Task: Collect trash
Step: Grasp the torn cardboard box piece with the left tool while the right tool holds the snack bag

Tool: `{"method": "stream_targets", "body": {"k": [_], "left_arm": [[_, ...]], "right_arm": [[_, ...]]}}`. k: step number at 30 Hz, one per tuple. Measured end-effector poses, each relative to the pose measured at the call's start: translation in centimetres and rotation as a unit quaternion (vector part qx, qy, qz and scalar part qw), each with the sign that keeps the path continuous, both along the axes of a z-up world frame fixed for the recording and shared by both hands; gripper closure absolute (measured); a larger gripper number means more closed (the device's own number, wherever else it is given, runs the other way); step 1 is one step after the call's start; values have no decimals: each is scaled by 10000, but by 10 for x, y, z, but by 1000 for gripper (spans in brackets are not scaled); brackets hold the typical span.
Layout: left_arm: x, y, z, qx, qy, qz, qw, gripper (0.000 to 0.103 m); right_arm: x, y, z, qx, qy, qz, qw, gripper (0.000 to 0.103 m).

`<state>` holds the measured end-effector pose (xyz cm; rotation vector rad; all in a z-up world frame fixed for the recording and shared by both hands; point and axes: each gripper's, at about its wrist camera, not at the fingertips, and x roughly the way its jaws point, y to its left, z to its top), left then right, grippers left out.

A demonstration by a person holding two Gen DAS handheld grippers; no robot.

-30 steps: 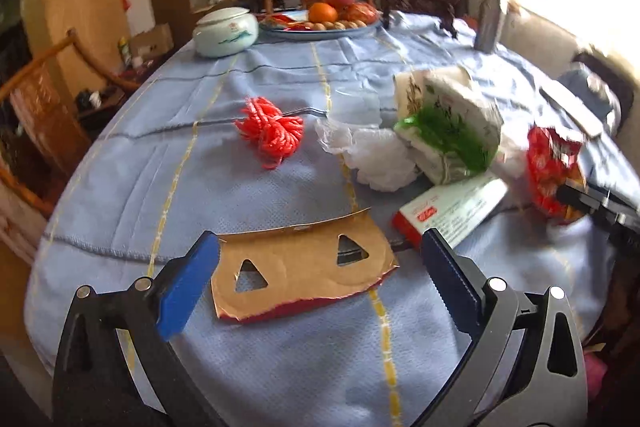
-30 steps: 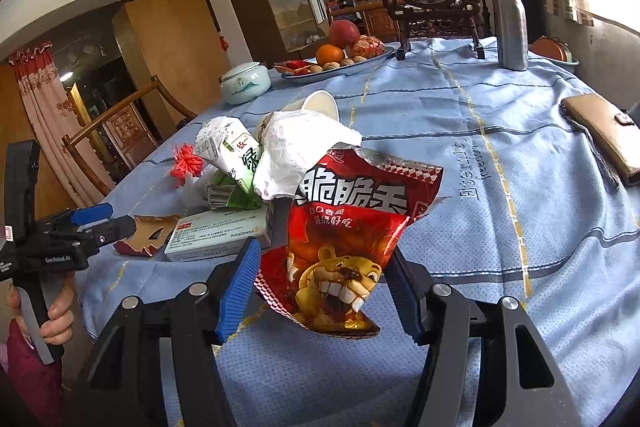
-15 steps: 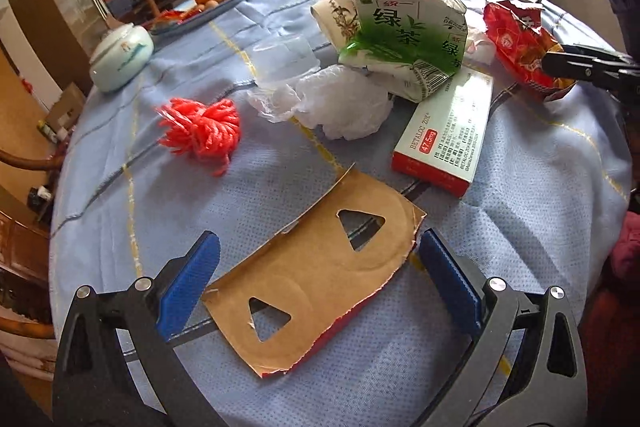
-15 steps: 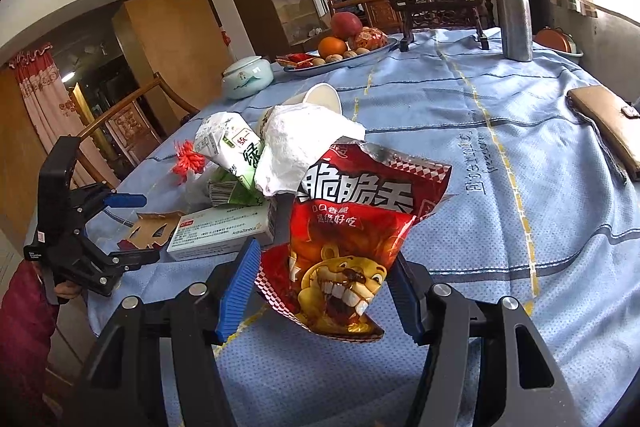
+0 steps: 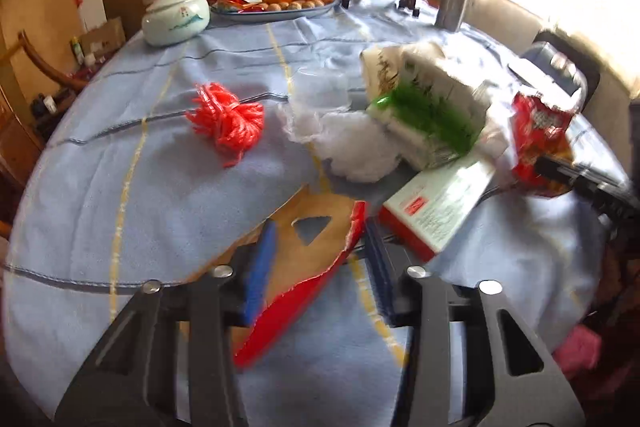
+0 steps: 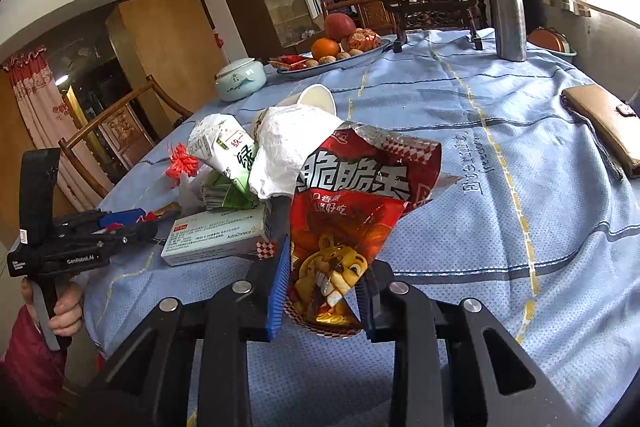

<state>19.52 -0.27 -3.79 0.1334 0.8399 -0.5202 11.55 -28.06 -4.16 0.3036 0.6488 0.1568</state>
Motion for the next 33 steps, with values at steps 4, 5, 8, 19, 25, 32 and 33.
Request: {"method": "stream_targets", "body": {"k": [4,5,8,19,25,32,33], "left_arm": [[-2,10,7,-390,93,257,9989,65],[-2,13,6,-396,125,351,9985,58],[-4,24,6,-274,29,602,9978,28],[4,14,-19,913,81,-552,9943,8],[-7,17,-17,527,14,-261,9983,75],[-24,27,-6,-321,-114,475,9983,78],[-25,28,-4,-403,-131,586,9974,78]], "right_arm": [[-7,3,13,-65,-210,50,9997,73],[-10,4,16,-86,-263,93,9996,73],[-14,6,19,-155,-327,129,9993,73],[-11,12,17,-125,-247,274,9992,73],[-10,15,17,-166,-309,266,9990,73],[-18,19,24,-250,-467,332,9980,73],[-20,19,25,-252,-497,338,9979,73]]}}
